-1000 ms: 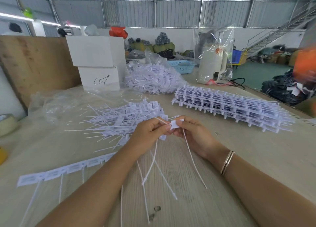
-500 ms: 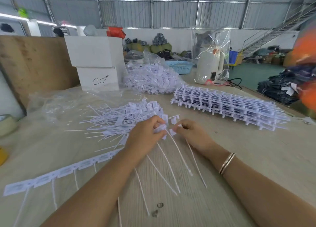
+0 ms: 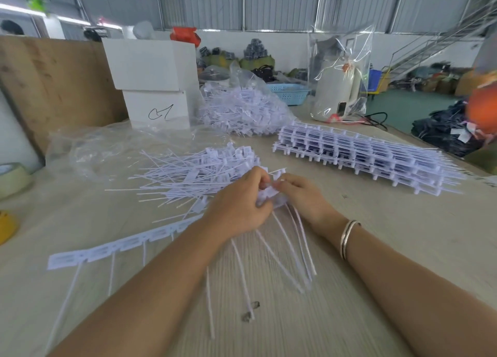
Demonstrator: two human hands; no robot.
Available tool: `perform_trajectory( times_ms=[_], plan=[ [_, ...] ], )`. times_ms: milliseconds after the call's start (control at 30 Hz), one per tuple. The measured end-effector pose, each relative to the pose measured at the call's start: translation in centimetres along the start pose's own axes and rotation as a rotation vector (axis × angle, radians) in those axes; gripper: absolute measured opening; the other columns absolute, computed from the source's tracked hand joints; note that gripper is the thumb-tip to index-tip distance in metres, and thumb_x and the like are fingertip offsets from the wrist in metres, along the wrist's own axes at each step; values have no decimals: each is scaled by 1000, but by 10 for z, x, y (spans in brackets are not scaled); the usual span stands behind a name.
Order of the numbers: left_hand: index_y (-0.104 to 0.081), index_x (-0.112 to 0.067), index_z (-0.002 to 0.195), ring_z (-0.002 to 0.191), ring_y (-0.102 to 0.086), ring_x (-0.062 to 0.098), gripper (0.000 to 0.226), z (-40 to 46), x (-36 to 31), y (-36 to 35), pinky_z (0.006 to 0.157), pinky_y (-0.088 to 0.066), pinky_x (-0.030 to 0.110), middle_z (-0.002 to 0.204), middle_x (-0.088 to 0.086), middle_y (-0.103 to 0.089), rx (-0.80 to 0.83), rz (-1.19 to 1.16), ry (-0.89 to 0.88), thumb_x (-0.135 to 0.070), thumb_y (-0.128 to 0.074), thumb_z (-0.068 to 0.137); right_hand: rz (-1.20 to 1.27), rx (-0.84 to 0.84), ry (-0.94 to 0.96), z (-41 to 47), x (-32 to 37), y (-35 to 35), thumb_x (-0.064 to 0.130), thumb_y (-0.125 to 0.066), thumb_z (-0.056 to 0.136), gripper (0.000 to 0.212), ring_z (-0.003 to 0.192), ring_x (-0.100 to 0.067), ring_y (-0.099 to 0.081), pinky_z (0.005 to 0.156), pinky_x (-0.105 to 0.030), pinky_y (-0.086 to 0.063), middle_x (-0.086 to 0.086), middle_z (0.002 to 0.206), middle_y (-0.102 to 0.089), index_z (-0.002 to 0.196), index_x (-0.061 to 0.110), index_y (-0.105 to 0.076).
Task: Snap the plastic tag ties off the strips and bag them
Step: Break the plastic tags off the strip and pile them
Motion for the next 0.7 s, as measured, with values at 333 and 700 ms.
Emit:
perform_trajectory(
  times_ms=[333,700],
  plan=[
    [-39,-27,85,69,-52,18,16,1,0,6,54,-29,28,73,-10,-48,-67,342,-61,-33,-53,87,193,101,-40,-2,-5,7,18,-63,85,14,73,-11,-60,71,-21,-45,1,73,-65,72,14,-64],
    [-70,-20,95,63,-62,7,13,-3,15,2,60,-48,28,77,-8,-70,-21,-163,14,-28,-63,88,211,137,21,-4,-6,5,8,-60,88,15,58,1,-59,55,-10,-45,13,60,-64,74,12,-63]
  ],
)
Point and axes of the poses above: each hand's wrist, its own z-axis towards the middle knuckle, its own y-axis out of the back of the hand, x = y × z, the point moved 1 cm from there along z, towards the middle knuckle
